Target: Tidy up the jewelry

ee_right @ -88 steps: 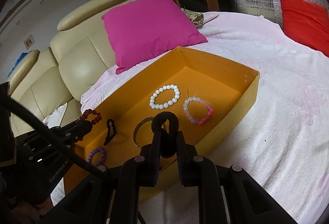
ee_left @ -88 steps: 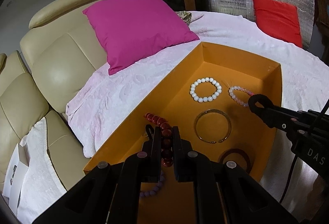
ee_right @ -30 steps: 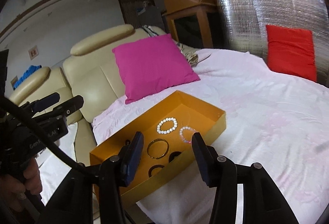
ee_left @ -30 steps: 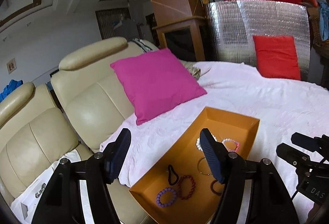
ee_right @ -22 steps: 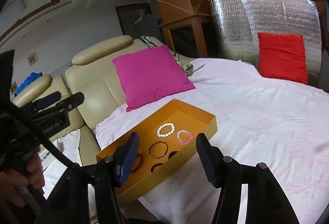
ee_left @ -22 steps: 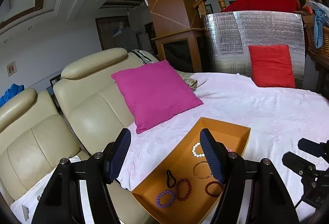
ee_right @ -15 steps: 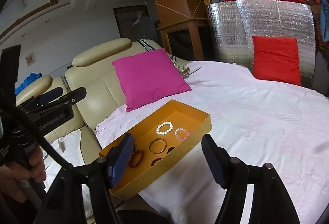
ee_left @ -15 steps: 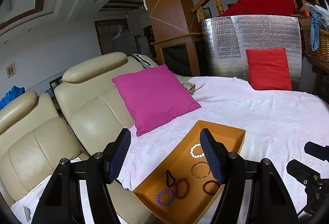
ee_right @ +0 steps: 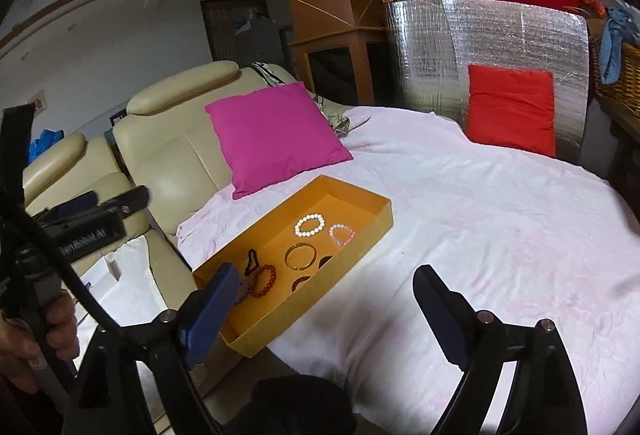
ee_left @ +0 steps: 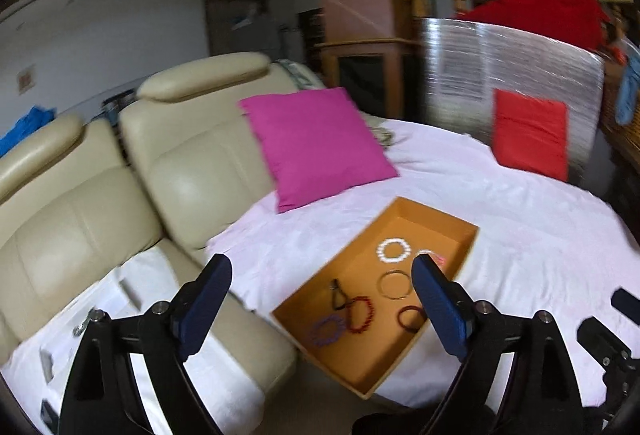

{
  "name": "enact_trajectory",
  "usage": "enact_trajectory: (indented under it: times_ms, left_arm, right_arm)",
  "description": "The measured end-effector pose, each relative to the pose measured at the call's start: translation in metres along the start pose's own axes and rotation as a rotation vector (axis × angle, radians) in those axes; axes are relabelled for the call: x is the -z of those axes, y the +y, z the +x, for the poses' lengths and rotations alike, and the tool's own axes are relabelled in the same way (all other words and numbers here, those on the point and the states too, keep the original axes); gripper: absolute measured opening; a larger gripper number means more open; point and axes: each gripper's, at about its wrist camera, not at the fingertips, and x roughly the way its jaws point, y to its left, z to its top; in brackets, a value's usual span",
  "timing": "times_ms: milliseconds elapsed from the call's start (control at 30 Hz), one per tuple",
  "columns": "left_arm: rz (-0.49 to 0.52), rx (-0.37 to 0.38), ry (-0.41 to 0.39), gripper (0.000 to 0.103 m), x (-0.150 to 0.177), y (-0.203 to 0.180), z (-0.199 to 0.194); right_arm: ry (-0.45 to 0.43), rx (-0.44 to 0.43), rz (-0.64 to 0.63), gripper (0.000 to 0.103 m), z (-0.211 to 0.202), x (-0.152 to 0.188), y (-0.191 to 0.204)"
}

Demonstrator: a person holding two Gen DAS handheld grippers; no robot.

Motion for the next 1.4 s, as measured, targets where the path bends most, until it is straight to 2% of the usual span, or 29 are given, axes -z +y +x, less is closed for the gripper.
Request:
enact_trajectory:
  times_ms: [100,267,433,533,800,1400]
  left_arm:
    - [-0.014,-0.045,-0.026,0.092,0.0,0.011,-0.008]
    - [0.044,-0.144,-0.1,0.092,0.003,0.016,-0.028]
    - [0.068,-0.181,-0.092,0.092,0.001,0.025,-0.038]
    - [0.09,-0.208,-0.108,0.092,0.002,0.026,-0.039]
    - [0.047,-0.122,-0.118,0.092,0.003,0.034,-0.042]
    - [0.032,-0.126,-0.127,0.093,0.003,0.044,-0.035]
  right_arm:
    - [0.01,-0.014,0.008,0.091,-0.006,0.0,0.007]
    - [0.016,0.001,-0.02,0.091,-0.014,-0.002,0.031]
    - [0.013,0.016,-0.036,0.091,-0.021,-0.004,0.049]
    - [0.017,0.056,-0.048,0.091,-0.023,-0.006,0.055]
    - [-0.003,0.075,-0.088,0.091,-0.026,-0.014,0.07]
    - [0.012,0.089,-0.093,0.091,-0.016,-0.022,0.084]
